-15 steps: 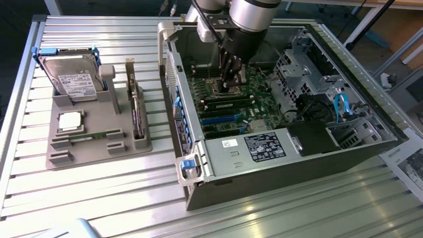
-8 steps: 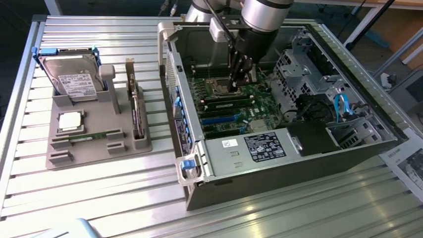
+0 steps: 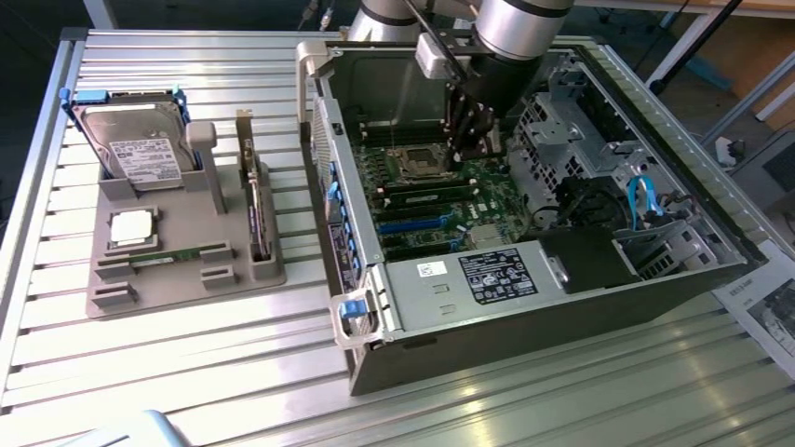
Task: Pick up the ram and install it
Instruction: 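Press down the ram until it locks into place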
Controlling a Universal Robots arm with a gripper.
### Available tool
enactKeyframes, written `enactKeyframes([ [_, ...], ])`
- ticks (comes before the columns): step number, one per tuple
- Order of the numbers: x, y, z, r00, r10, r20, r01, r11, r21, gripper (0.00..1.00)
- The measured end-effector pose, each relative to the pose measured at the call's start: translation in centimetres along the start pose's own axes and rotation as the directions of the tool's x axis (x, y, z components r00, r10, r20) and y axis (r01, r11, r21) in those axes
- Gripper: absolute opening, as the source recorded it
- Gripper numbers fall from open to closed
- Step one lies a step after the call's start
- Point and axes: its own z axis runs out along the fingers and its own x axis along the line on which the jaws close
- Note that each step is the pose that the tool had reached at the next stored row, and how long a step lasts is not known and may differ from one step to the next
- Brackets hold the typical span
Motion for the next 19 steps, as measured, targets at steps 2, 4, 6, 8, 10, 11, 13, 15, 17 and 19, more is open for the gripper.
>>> enactKeyframes([
  [2,0.0,-0.06,0.0,1.0,0.0,0.0001,0.0,1.0,0.0,0.1],
  [4,0.0,-0.06,0.0,1.0,0.0,0.0,0.0,1.0,0.0,0.1],
  [6,0.0,-0.06,-0.13,1.0,0.0,-0.0002,0.0,1.0,-0.0001,0.1],
  [8,0.0,-0.04,-0.6,1.0,0.0,-0.0002,0.0,1.0,0.0,0.1],
  [10,0.0,-0.02,-1.29,1.0,0.0,-0.0008,0.0,1.0,0.0,0.1],
  [11,0.0,-0.02,-1.59,1.0,0.0,-0.0009,0.0,1.0,0.0,0.1],
  [13,0.0,-0.02,-2.23,1.0,0.0,-0.0012,0.0,1.0,0.0,0.1],
  [15,0.0,-0.02,-2.83,1.0,0.0,-0.0011,0.0,1.0,0.0001,0.1],
  [17,0.0,-0.02,-3.33,1.0,0.0,-0.0014,0.0,1.0,0.0,0.1],
  [19,0.1,-0.02,-3.74,1.0,0.0,-0.0011,0.0,1.0,0.0001,0.1],
])
